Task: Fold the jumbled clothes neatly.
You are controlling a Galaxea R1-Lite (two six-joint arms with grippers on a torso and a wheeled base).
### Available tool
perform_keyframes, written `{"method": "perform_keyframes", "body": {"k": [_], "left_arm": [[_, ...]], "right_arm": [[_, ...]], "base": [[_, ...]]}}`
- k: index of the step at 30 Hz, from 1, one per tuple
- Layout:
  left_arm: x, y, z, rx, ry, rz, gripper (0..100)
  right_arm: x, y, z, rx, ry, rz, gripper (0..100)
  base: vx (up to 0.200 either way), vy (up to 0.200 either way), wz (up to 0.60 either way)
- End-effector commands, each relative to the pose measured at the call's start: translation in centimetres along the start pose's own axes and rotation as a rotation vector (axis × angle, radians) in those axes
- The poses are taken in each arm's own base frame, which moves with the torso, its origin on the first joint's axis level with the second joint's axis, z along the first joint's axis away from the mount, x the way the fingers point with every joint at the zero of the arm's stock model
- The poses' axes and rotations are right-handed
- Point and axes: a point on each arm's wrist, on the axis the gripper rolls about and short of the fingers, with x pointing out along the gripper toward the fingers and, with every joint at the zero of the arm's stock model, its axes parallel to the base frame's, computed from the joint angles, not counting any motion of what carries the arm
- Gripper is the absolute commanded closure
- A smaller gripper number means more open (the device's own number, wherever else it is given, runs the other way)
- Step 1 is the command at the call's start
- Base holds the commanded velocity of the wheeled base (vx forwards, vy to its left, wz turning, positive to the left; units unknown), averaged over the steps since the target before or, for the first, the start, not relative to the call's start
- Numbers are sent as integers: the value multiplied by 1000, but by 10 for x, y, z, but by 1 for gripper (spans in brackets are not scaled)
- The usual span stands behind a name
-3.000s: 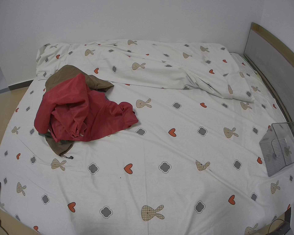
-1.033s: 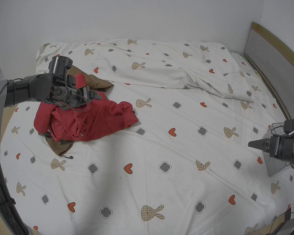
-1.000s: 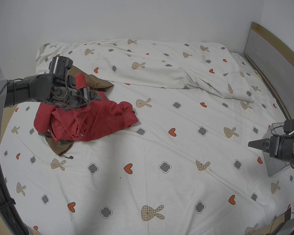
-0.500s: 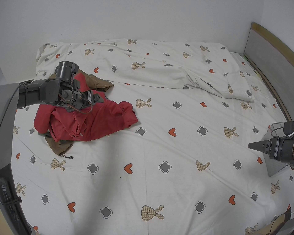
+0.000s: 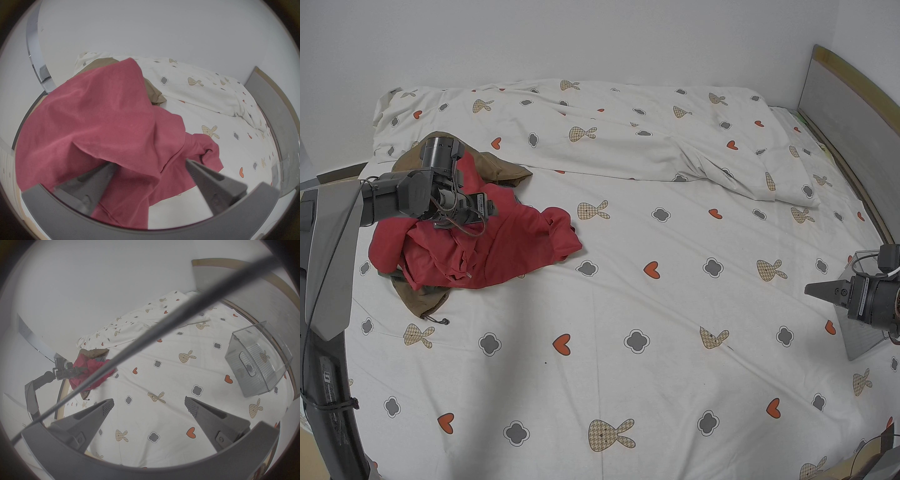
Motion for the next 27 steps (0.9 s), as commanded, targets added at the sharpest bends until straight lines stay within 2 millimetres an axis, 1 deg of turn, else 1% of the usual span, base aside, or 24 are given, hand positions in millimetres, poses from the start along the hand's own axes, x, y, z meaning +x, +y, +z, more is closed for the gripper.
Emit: {"method": "perform_keyframes", "body": {"k": [1, 5, 7, 8, 11, 12, 13, 14, 15, 16, 17, 18, 19, 20, 23, 24, 25, 26, 27], "left_arm": [[4, 1, -2, -1, 7, 6, 100], [-17, -2, 11, -4, -38, -7, 100], [-17, -2, 11, -4, -38, -7, 100], [-35, -5, 22, -6, -78, -19, 100], [-55, -7, 32, -11, -118, -32, 100], [-68, -9, 36, -14, -132, -41, 100], [-87, -13, 40, -24, -152, -62, 100], [-87, -13, 40, -24, -152, -62, 100], [-121, -22, 45, -39, -186, -117, 100], [-121, -22, 45, -39, -186, -117, 100], [-152, -28, 48, -47, -215, -181, 100], [-178, -32, 50, -54, -237, -240, 100], [-189, -33, 50, -56, -246, -267, 100], [-214, -37, 48, -53, -261, -323, 100], [-256, -43, 41, -35, -291, -399, 100], [-256, -43, 41, -35, -291, -399, 100], [-279, -48, 37, -24, -313, -445, 100], [-289, -50, 36, -19, -324, -467, 100], [-292, -51, 35, -18, -330, -475, 100]], "right_arm": [[0, -1, -3, 0, 6, 0, 0], [1, -1, -3, -2, 8, 0, 0], [1, -1, -3, -2, 8, 0, 0], [1, 0, -3, -3, 11, 2, 0], [1, 0, -3, -3, 12, 4, 0], [1, 0, -3, -3, 12, 4, 0], [1, 0, -3, -3, 13, 3, 0], [1, 0, -3, -4, 13, 4, 0], [2, -1, -6, -4, 23, -1, 0], [2, -1, -6, -4, 23, -1, 0], [2, -1, -7, -7, 27, 3, 0], [3, 0, -8, -11, 33, 8, 0], [3, 0, -9, -13, 36, 11, 0], [4, 1, -10, -17, 44, 14, 0], [8, 3, -12, -24, 63, 20, 0], [8, 3, -12, -24, 63, 20, 0], [11, 4, -13, -33, 77, 21, 0], [12, 5, -13, -37, 85, 23, 0], [14, 6, -14, -40, 91, 24, 0]], "base": [[0, 0, 0], [0, 0, 0], [0, 0, 0], [0, 0, 0], [0, 0, 0], [0, 0, 0], [0, 0, 0], [0, 0, 0], [0, 0, 0], [0, 0, 0], [0, 0, 0], [0, 0, 0], [0, 0, 0], [0, 0, 0], [0, 0, 0], [0, 0, 0], [0, 0, 0], [0, 0, 0], [0, 0, 0]]}}
